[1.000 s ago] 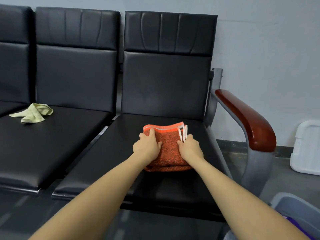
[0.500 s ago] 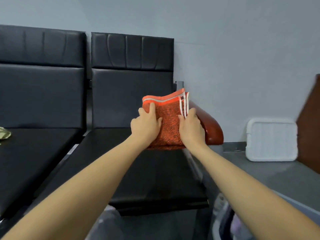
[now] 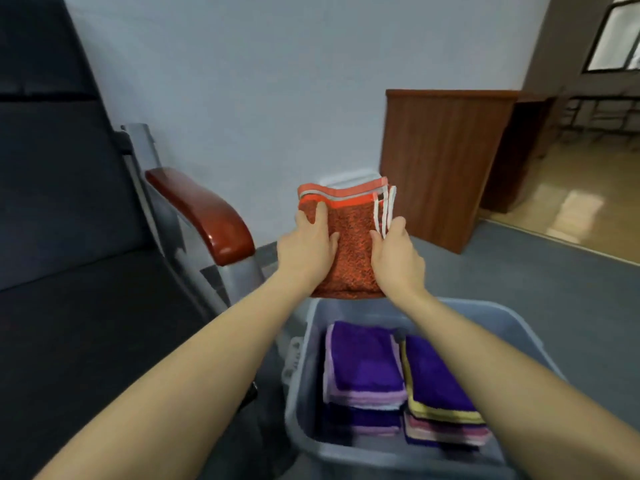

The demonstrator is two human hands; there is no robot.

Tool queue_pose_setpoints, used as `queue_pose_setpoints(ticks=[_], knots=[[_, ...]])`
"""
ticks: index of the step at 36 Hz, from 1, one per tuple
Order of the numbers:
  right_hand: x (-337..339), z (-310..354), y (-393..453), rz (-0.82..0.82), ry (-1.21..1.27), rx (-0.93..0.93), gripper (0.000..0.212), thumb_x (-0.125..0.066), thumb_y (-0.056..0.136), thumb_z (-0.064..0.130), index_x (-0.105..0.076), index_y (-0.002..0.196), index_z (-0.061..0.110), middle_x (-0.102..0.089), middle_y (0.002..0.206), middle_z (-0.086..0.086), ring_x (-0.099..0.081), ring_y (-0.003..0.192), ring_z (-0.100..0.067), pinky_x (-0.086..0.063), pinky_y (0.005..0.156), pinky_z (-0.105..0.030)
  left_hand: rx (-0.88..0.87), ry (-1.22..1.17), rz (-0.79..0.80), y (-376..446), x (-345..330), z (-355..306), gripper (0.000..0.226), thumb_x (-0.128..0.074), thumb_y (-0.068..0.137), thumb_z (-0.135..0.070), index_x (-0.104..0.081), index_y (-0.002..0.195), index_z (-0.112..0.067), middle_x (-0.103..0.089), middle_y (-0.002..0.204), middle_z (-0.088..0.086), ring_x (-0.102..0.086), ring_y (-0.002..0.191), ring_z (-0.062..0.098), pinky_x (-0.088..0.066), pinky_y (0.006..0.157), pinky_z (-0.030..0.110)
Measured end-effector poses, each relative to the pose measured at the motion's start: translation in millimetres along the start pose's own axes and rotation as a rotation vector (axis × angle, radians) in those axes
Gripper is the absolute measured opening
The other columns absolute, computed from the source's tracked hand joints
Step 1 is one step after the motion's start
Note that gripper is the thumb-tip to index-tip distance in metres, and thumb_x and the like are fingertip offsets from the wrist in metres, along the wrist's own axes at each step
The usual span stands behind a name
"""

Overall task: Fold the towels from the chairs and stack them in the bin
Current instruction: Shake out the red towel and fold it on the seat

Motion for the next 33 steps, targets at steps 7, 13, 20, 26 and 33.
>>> queue_pose_setpoints(ticks=[7, 13, 20, 26, 33], knots=[[-17, -134, -10, 0.11, -0.116, -0.165, 0.031, -0.037, 0.101, 0.033, -0.038, 0.113, 0.005, -0.055, 0.117, -0.019, -0.057, 0.104, -0.042, -0.042, 0.078, -0.046, -0.018, -0.149, 0.23, -12, -129, -68, 0.054, -0.041, 0.098, -0.04, -0.023, 0.143, -0.016, -0.041, 0.123, 0.018, -0.058, 0.099, 0.04, -0.047, 0.078, 0.043], [-34, -248, -27, 0.225, -0.215, -0.299, 0.03, -0.036, 0.101, 0.032, -0.039, 0.113, 0.005, -0.056, 0.118, -0.017, -0.058, 0.103, -0.041, -0.044, 0.079, -0.046, -0.031, -0.244, 0.458, -39, -239, -126, 0.051, -0.04, 0.099, -0.036, -0.022, 0.144, -0.019, -0.039, 0.125, 0.018, -0.056, 0.102, 0.042, -0.046, 0.082, 0.045], [-77, -347, -54, 0.372, -0.255, -0.447, 0.034, -0.036, 0.101, 0.034, -0.037, 0.117, 0.004, -0.055, 0.12, -0.015, -0.057, 0.106, -0.038, -0.041, 0.076, -0.041, -0.002, -0.223, 0.651, -72, -340, -153, 0.049, -0.038, 0.1, -0.036, -0.023, 0.146, -0.028, -0.037, 0.129, 0.018, -0.054, 0.109, 0.041, -0.046, 0.086, 0.045], [-120, -397, -82, 0.514, -0.086, -0.585, 0.023, -0.045, 0.096, 0.016, -0.037, 0.115, 0.007, -0.051, 0.122, -0.017, -0.052, 0.111, -0.038, -0.042, 0.087, -0.044, -0.02, -0.078, 0.971, -111, -406, -151, 0.066, -0.048, 0.096, -0.021, -0.01, 0.15, -0.023, -0.01, 0.149, 0.026, -0.04, 0.126, 0.047, -0.034, 0.103, 0.046], [-135, -392, -83, 0.416, -0.371, -0.248, 0.074, -0.062, 0.069, -0.005, -0.042, 0.139, 0.009, -0.048, 0.127, -0.021, -0.052, 0.103, -0.041, -0.044, 0.086, -0.047, -0.15, 0.104, 0.957, -111, -429, -154, 0.068, -0.05, 0.095, -0.025, -0.012, 0.151, -0.021, 0.01, 0.153, 0.026, -0.004, 0.143, 0.042, -0.01, 0.115, 0.046]])
Point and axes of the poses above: each hand's wrist, its own y-axis towards the middle knuckle, its own x-axis out of the back of the hand, z = x × y, the point moved 10 cm from there along y, towards the middle knuckle
